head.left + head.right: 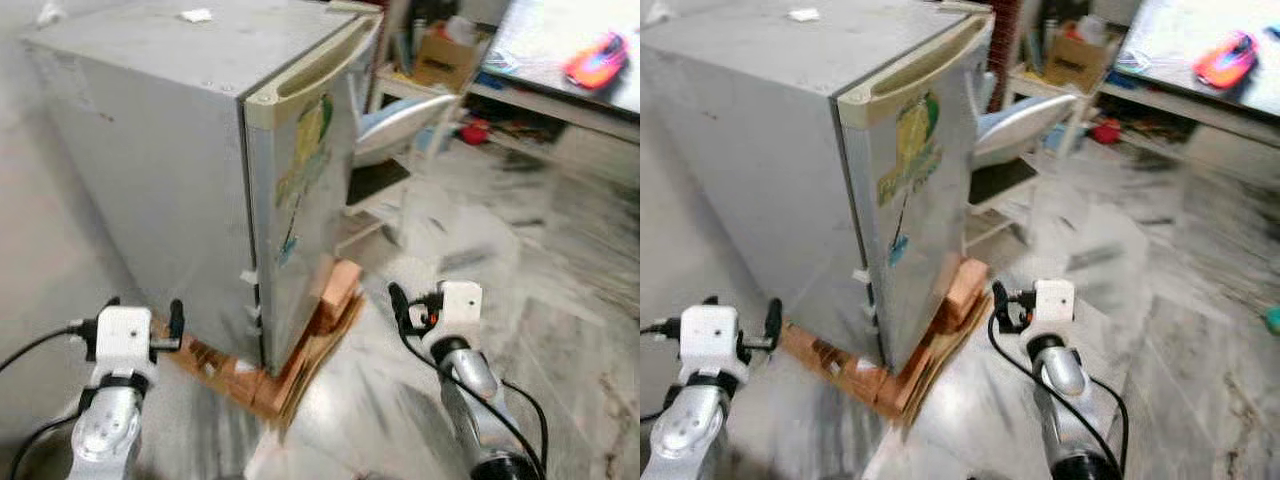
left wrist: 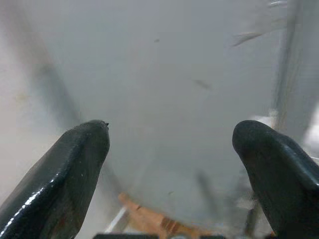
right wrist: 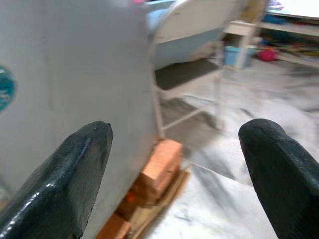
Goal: Restocking fridge
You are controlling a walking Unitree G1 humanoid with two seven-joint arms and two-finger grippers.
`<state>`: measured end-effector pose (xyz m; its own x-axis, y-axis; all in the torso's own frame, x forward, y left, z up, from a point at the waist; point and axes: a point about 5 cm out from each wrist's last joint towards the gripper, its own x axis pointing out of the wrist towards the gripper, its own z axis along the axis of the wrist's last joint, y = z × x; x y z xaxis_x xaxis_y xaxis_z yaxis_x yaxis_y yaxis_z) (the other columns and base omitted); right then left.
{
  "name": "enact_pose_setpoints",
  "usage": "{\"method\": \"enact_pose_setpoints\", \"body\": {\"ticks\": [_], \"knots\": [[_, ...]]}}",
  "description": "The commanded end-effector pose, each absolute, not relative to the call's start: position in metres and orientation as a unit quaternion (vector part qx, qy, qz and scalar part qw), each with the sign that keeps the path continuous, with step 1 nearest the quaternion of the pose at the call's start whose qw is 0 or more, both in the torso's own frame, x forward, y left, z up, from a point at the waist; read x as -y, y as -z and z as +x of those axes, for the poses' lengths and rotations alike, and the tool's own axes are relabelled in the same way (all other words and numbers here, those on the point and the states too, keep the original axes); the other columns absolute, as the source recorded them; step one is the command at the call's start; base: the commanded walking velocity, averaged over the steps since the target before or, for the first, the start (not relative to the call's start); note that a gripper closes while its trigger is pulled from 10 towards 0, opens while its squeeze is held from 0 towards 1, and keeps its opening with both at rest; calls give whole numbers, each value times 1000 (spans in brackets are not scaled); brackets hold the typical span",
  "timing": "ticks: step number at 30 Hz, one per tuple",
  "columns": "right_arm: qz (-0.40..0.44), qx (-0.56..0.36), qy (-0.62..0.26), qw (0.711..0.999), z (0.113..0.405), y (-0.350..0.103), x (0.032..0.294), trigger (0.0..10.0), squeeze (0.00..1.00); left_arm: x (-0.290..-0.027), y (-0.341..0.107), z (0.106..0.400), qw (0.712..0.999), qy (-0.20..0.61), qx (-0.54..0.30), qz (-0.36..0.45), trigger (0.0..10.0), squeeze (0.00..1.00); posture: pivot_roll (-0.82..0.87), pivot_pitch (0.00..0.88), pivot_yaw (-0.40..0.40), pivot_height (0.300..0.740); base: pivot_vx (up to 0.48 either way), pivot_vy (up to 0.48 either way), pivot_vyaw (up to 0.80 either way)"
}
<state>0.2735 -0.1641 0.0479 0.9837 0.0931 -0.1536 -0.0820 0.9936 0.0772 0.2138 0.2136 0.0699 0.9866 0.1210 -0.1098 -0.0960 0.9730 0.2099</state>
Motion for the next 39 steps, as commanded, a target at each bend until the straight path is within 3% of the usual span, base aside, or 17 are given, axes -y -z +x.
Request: {"method": "enact_pose_setpoints", "body": {"ticks": [1,6,26,39], "knots": [[24,-81,-36,996,272,-49,174,10000,0,-203,-70,216,993,-42,-52,101,10000,0,120,0,-65,740,0,0,0],[19,-85,-37,995,272,-48,174,10000,0,-201,-70,216,993,-39,-49,104,10000,0,117,0,-67,740,0,0,-124],[14,-93,-39,995,270,-46,173,10000,0,-198,-76,232,995,-32,-27,87,10000,0,111,0,-67,740,0,0,-800],[6,-90,-43,995,268,-49,172,10000,0,-193,-78,253,997,11,-38,65,10000,0,83,29,-59,740,0,0,0]]}}
